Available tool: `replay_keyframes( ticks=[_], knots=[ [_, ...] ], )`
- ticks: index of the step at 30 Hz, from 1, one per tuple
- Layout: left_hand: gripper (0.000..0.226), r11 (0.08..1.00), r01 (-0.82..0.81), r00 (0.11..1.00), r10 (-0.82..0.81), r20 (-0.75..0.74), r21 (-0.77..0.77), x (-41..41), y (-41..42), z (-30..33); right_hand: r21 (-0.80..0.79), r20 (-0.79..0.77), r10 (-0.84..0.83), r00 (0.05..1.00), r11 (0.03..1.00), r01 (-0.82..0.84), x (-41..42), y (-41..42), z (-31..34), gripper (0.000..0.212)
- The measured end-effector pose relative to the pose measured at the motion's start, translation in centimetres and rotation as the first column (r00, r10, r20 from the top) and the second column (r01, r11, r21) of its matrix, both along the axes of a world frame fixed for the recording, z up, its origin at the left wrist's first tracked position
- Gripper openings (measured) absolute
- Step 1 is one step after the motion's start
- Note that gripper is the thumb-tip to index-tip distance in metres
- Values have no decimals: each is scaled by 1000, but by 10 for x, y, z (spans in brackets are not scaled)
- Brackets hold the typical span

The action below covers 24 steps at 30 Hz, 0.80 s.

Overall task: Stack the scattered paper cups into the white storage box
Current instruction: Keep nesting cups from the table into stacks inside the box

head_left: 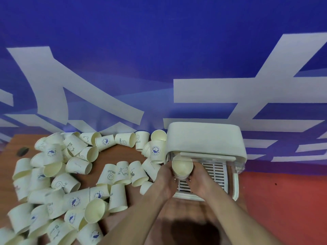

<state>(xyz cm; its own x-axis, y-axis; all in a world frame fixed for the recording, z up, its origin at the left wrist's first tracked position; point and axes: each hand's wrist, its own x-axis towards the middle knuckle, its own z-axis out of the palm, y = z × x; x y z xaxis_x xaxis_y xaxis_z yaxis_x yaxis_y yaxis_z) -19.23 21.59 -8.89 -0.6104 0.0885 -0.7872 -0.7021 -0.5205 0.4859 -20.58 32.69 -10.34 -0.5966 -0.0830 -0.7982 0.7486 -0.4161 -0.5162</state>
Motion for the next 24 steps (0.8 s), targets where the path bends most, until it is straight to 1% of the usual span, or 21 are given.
replay_keyframes(
  ticks=[2, 4, 5, 6, 8, 11, 12, 13, 14, 16, 17, 18, 19, 20, 21, 22, 23, 24],
  knots=[
    [28, 998, 26, 999, -27, -19, -53, -1, 0, 5, -8, -12, 8, 1000, 1000, -8, -1, 0, 0, 21],
    [28, 998, 30, 1000, -30, 1, -48, -2, -2, 3, 1, -11, 20, 1000, 1000, -20, -2, 0, -2, 15],
    [28, 998, 47, 999, -47, -3, -32, -2, -1, 3, 1, -11, 16, 1000, 1000, -16, -1, 0, -1, 16],
    [28, 998, 34, 999, -34, -4, -59, -2, -2, 10, 6, -12, 24, 1000, 1000, -24, -1, 1, 1, 17],
    [28, 995, 11, 1000, -13, -16, -102, 1, -2, 11, 16, -10, 27, 1000, 1000, -27, 1, 3, 2, 25],
    [33, 977, 136, 988, -146, -49, -166, 15, -8, 22, 24, 21, -6, 1000, 1000, 5, 10, 14, 10, 46],
    [40, 971, 167, 983, -177, -45, -173, 22, -13, 27, 32, 34, -6, 999, 999, 5, 16, 19, 18, 53],
    [46, 974, 165, 985, -170, -20, -158, 29, -15, 33, 39, 48, -8, 999, 999, 6, 23, 24, 23, 61],
    [47, 971, 165, 986, -168, -2, -175, 35, -20, 36, 47, 55, -11, 998, 999, 9, 30, 29, 25, 65],
    [39, 975, 88, 996, -84, 28, -203, 45, -31, 39, 74, 62, 15, 998, 997, -19, 43, 34, 30, 63],
    [38, 969, 88, 996, -87, 13, -233, 49, -32, 43, 109, 47, 56, 997, 992, -61, 50, 34, 34, 57],
    [37, 951, 125, 989, -141, -36, -284, 51, -32, 49, 168, 32, 117, 993, 978, -121, 57, 33, 41, 50],
    [35, 946, 140, 986, -160, -49, -291, 59, -32, 62, 234, 17, 180, 983, 956, -179, 64, 29, 45, 43],
    [34, 941, 148, 984, -172, -52, -305, 74, -32, 102, 295, 2, 249, 968, 925, -239, 71, 24, 52, 38],
    [33, 926, 166, 979, -196, -57, -338, 82, -34, 120, 345, -12, 320, 947, 890, -297, 78, 18, 59, 35],
    [32, 894, 168, 970, -225, -91, -415, 81, -41, 109, 386, -26, 388, 921, 854, -349, 83, 9, 66, 34],
    [31, 840, 168, 971, -231, -61, -516, 77, -49, 91, 424, -37, 449, 893, 816, -393, 87, 0, 71, 34],
    [32, 780, 223, 948, -313, -57, -585, 77, -58, 84, 461, -47, 496, 867, 781, -422, 89, -10, 77, 34]
  ],
)
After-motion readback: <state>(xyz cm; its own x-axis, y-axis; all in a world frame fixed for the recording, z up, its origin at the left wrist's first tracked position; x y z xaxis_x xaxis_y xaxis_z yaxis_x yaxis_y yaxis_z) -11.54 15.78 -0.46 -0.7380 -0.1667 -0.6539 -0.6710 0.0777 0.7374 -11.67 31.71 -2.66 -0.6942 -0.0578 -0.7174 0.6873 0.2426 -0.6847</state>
